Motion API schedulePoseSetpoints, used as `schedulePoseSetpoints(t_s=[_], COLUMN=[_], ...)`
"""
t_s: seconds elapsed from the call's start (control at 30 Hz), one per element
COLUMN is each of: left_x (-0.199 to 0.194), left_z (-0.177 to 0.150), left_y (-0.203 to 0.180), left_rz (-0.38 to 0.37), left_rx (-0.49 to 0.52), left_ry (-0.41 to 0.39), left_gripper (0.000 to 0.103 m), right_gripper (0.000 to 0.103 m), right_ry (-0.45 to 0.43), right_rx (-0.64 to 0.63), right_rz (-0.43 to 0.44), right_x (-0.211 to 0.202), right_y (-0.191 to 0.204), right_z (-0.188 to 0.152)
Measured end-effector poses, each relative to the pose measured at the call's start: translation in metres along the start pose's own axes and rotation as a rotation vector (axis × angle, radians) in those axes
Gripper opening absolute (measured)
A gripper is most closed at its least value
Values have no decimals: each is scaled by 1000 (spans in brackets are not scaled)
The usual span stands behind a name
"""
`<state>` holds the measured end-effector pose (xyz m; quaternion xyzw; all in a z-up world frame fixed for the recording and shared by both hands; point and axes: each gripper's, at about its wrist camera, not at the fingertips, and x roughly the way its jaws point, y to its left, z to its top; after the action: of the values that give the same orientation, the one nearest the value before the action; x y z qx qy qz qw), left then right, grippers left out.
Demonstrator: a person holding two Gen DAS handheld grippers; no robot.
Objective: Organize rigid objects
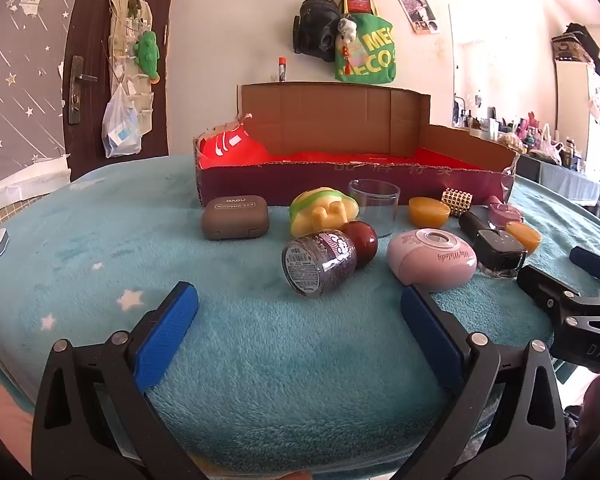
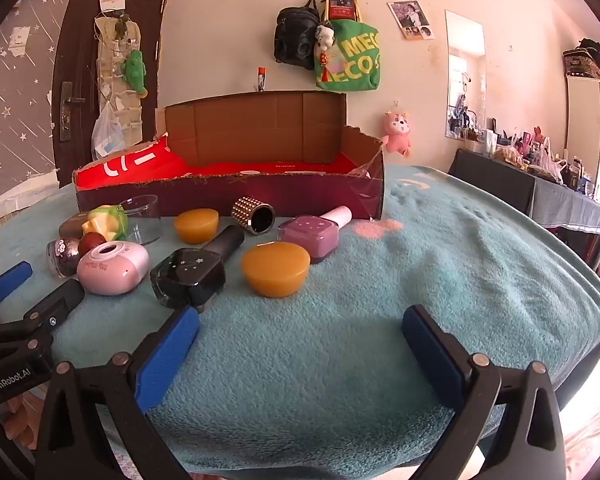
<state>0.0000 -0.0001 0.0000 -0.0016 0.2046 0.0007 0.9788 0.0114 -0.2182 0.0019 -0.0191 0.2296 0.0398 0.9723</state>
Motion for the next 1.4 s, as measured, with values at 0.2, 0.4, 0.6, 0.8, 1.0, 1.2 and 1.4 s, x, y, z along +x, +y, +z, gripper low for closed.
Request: schedulePoseSetpoints(t_s=[0.2,0.4,0.6,0.8,1.0,1.2,1.4], left_x=[0,0,0,0,0,0,0], left_z=[0,0,0,0,0,0,0], left_y=[-1,0,0,0,0,0,0], left_rz=[-1,0,-3,-3,-3,-3,-3], left_rx=[-1,-5,-8,-8,-8,-9,-9], left_ry=[0,2,4,5,6,6,7], left_gripper=[103,103,103,103,103,103,103], right_gripper=[103,103,103,103,103,103,103], right_ry=[0,2,6,7,7,7,7], right_rx=[4,4,3,2,3,3,3], right_rz=[3,0,0,0,0,0,0], right_x=[0,0,1,0,0,0,0], right_y=[0,0,1,0,0,0,0], right_z=[0,0,0,0,0,-1,-1])
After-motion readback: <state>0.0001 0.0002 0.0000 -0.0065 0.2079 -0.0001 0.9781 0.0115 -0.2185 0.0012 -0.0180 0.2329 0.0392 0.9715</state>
